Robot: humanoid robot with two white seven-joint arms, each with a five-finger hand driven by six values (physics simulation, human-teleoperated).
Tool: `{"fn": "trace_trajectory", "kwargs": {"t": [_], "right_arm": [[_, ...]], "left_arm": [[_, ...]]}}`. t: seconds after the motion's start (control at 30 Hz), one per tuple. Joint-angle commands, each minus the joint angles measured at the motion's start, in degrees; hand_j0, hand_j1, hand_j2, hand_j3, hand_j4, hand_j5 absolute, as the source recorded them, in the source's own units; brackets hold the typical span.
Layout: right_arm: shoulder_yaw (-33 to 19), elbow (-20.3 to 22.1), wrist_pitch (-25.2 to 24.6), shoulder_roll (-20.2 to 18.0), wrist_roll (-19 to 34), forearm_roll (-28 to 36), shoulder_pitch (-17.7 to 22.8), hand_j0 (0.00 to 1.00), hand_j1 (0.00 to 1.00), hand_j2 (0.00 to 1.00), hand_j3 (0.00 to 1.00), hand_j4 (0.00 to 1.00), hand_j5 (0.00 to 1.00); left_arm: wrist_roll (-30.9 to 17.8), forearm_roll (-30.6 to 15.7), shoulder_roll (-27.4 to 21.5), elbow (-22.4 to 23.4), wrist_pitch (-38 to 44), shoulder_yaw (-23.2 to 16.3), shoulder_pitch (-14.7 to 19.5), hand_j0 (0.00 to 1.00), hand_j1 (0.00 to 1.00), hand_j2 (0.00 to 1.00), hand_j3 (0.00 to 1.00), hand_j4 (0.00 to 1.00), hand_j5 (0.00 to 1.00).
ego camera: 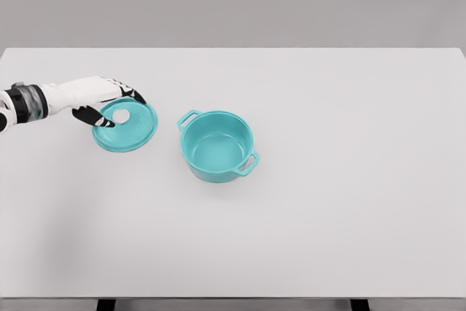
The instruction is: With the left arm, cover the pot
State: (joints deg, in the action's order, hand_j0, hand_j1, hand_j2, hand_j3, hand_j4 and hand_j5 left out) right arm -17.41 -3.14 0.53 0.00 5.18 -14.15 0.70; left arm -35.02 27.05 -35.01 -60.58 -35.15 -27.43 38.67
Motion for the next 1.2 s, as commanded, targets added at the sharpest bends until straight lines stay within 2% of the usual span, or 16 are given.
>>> {"fn": "trace_trajectory", "kwargs": {"t": [0.0, 0.27, 0.53, 0.67, 0.9, 1.17], "right_arm": [[0.0, 0.0, 0.0, 0.0, 0.0, 0.0, 0.0, 1.00, 1.00, 1.00, 1.00, 1.00, 1.00], [0.0, 0.0, 0.0, 0.0, 0.0, 0.0, 0.0, 1.00, 1.00, 1.00, 1.00, 1.00, 1.00], [0.0, 0.0, 0.0, 0.0, 0.0, 0.0, 0.0, 1.00, 1.00, 1.00, 1.00, 1.00, 1.00], [0.0, 0.0, 0.0, 0.0, 0.0, 0.0, 0.0, 1.00, 1.00, 1.00, 1.00, 1.00, 1.00], [0.0, 0.0, 0.0, 0.0, 0.0, 0.0, -0.1, 1.00, 1.00, 1.00, 1.00, 1.00, 1.00], [0.0, 0.0, 0.0, 0.0, 0.0, 0.0, 0.0, 1.00, 1.00, 1.00, 1.00, 1.00, 1.00]], "left_arm": [[0.0, -0.3, -0.2, -0.1, 0.2, -0.1, 0.0, 0.79, 0.79, 0.79, 0.79, 0.79, 0.79], [0.0, -0.3, -0.8, -0.9, 0.2, -0.2, 0.0, 0.79, 0.79, 0.79, 0.79, 0.79, 0.79], [0.0, -0.3, -2.3, -4.2, 0.2, -2.2, 0.0, 0.79, 0.79, 0.79, 0.79, 0.79, 0.79], [0.0, 0.4, -2.3, -4.2, 0.2, -2.7, 0.0, 0.75, 0.75, 0.75, 0.75, 0.75, 0.75], [0.0, 2.8, -2.3, -3.1, 0.2, -2.6, -0.1, 0.75, 0.75, 0.75, 0.75, 0.75, 0.75], [0.0, 3.6, -2.1, -2.7, 0.2, -2.5, 0.1, 0.73, 0.73, 0.73, 0.73, 0.73, 0.73]]}}
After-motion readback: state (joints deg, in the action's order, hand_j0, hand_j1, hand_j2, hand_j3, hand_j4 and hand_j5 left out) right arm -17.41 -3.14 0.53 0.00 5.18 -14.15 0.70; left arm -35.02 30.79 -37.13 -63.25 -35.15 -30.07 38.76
